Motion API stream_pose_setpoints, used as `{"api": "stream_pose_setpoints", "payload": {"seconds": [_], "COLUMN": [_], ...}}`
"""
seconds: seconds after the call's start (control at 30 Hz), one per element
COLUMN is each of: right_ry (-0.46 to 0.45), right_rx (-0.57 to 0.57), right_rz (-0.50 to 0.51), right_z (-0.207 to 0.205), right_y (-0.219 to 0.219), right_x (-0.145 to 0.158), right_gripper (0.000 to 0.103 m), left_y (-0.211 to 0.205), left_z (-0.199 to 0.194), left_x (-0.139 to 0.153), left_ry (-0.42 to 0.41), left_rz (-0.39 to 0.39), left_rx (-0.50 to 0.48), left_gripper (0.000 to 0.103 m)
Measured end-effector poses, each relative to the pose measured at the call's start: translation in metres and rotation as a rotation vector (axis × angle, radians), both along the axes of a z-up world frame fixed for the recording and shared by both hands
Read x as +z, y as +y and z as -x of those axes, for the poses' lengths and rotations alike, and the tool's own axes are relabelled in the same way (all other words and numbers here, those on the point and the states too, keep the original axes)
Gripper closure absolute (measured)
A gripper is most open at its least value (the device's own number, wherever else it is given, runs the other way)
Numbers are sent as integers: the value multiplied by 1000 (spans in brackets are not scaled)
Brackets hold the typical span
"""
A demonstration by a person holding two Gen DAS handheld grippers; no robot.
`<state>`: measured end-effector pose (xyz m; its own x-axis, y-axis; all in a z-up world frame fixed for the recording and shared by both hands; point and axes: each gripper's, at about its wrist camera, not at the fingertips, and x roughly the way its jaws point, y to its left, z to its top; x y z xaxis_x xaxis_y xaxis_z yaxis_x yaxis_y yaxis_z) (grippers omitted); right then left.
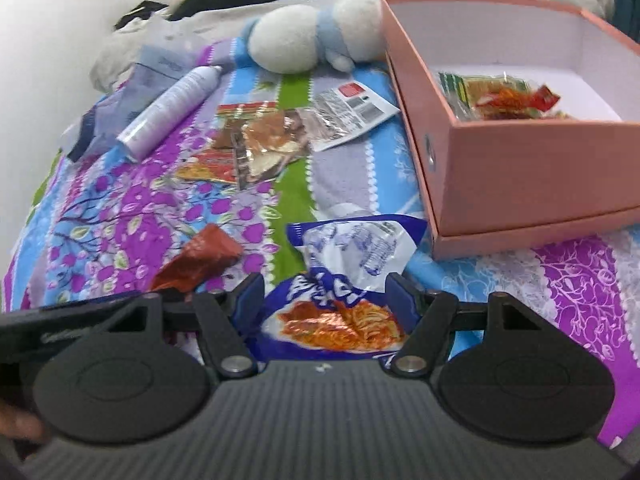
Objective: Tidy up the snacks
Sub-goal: 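Lift the red foil packet with the left gripper while the right lifts the blue-white bag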
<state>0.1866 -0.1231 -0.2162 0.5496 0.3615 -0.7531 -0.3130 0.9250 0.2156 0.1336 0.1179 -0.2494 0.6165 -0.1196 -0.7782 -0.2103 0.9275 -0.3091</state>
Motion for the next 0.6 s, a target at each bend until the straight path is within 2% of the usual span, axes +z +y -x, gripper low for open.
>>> {"api": "stream_pose_setpoints", "payload": {"seconds": [0.37,0.6], "right_ry": [86,64], "right_rx": [-8,18], "right_rz": [13,19], "right_z": [-11,-8], "right_y": [-5,-6], "right_x": [-30,-30], "right_gripper": [36,39], "left_y": [-1,-3], "left_z": [-4,-10], "left_x": [-1,0], "left_ry": [9,10], "left_rz": [-11,-37], "left_rx": [-2,-14], "left_gripper": [38,38]}}
